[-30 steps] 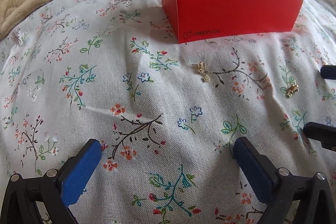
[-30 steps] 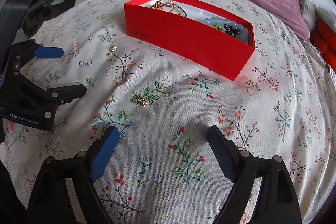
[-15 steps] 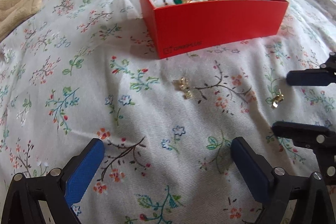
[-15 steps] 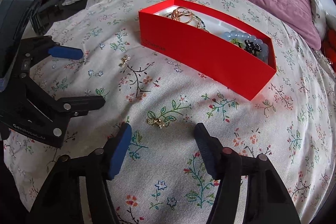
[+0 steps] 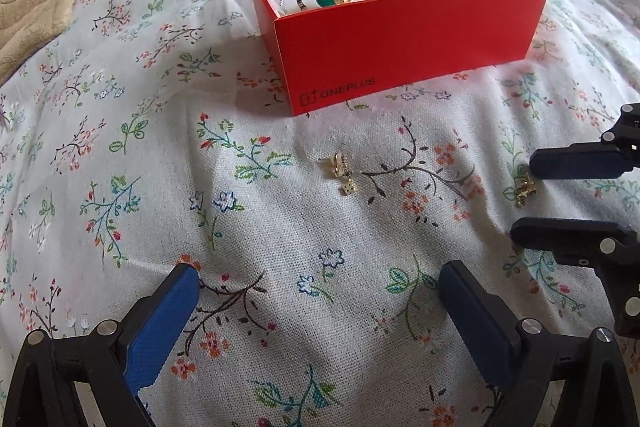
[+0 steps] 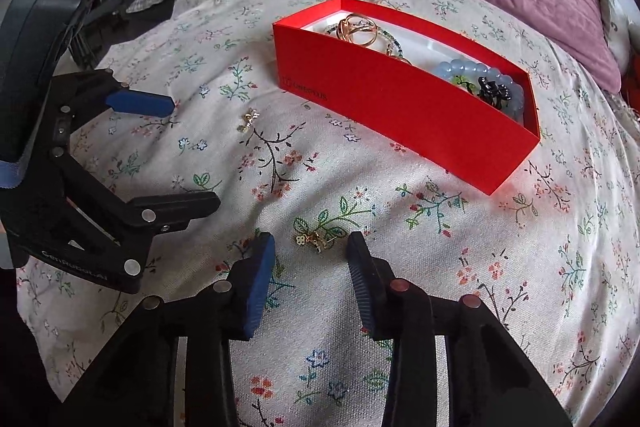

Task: Organize jewelry
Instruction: 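Grasp a gold stud earring with right tool while left tool grasps the other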

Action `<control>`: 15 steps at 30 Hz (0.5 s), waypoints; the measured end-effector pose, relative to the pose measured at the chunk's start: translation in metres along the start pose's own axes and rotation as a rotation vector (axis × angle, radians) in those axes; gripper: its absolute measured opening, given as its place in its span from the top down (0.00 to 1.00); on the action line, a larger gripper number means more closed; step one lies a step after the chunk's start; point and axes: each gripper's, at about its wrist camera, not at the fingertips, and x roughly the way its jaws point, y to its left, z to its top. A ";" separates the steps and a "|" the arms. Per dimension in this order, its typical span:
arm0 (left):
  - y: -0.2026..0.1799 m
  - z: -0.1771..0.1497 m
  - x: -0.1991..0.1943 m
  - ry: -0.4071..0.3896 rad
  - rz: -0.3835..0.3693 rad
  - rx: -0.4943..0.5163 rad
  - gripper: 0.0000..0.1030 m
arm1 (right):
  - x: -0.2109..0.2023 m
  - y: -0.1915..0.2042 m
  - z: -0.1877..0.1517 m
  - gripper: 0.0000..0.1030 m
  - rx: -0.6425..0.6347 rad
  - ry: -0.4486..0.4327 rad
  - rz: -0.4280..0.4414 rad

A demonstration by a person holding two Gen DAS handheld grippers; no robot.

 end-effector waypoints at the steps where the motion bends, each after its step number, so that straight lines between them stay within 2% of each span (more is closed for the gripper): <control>1: 0.000 0.001 0.000 -0.002 -0.003 -0.004 0.04 | 0.000 0.000 0.000 0.64 0.000 0.000 -0.001; 5: 0.001 0.001 0.001 -0.013 -0.016 -0.017 0.04 | -0.001 -0.004 0.000 0.71 0.007 0.001 -0.002; 7: 0.002 0.002 0.001 -0.018 -0.026 -0.026 0.04 | -0.001 -0.005 0.001 0.80 0.008 0.002 -0.009; 11: 0.003 0.005 0.001 -0.028 -0.041 -0.026 0.04 | -0.001 -0.008 0.002 0.87 0.019 0.002 -0.015; 15: 0.002 0.008 0.000 -0.047 -0.040 -0.027 0.15 | -0.004 -0.007 0.002 0.89 0.014 -0.003 -0.025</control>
